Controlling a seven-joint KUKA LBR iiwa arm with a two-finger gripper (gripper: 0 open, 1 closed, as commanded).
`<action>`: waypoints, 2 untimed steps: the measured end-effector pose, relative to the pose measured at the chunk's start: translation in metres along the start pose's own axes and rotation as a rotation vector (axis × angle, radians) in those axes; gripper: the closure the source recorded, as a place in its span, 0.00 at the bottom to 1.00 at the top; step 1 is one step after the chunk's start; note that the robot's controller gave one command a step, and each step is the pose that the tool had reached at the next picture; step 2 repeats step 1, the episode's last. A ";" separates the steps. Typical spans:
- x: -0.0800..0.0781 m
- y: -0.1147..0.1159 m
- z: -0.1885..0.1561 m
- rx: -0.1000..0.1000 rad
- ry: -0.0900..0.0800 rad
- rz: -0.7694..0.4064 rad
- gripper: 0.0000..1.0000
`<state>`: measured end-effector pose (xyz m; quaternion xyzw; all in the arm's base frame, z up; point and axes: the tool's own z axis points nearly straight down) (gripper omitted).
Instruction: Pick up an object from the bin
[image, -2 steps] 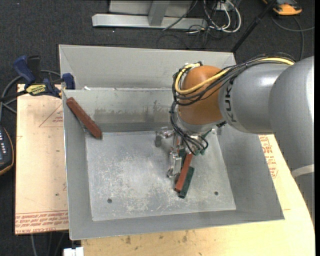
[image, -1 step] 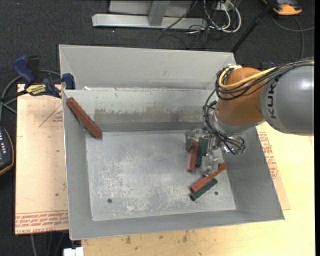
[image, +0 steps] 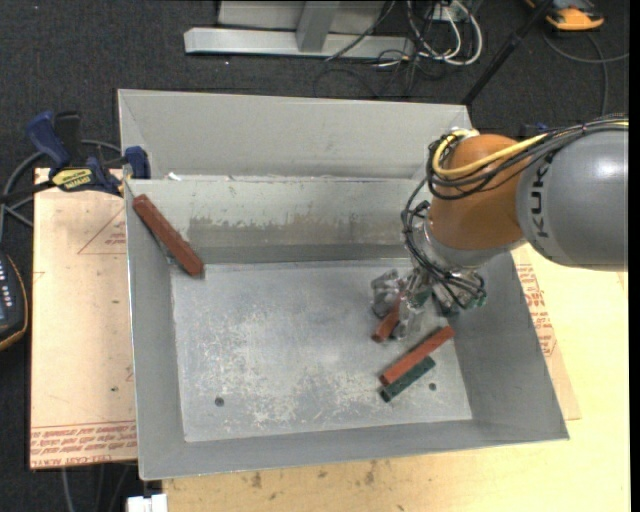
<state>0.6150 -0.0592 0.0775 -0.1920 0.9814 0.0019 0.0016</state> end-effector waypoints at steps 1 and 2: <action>-0.010 -0.025 -0.160 0.009 -0.008 0.004 1.00; -0.010 -0.025 -0.160 0.009 -0.008 0.004 1.00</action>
Offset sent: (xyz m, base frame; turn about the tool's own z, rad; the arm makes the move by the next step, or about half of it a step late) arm 0.0157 -0.0201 0.1549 0.0005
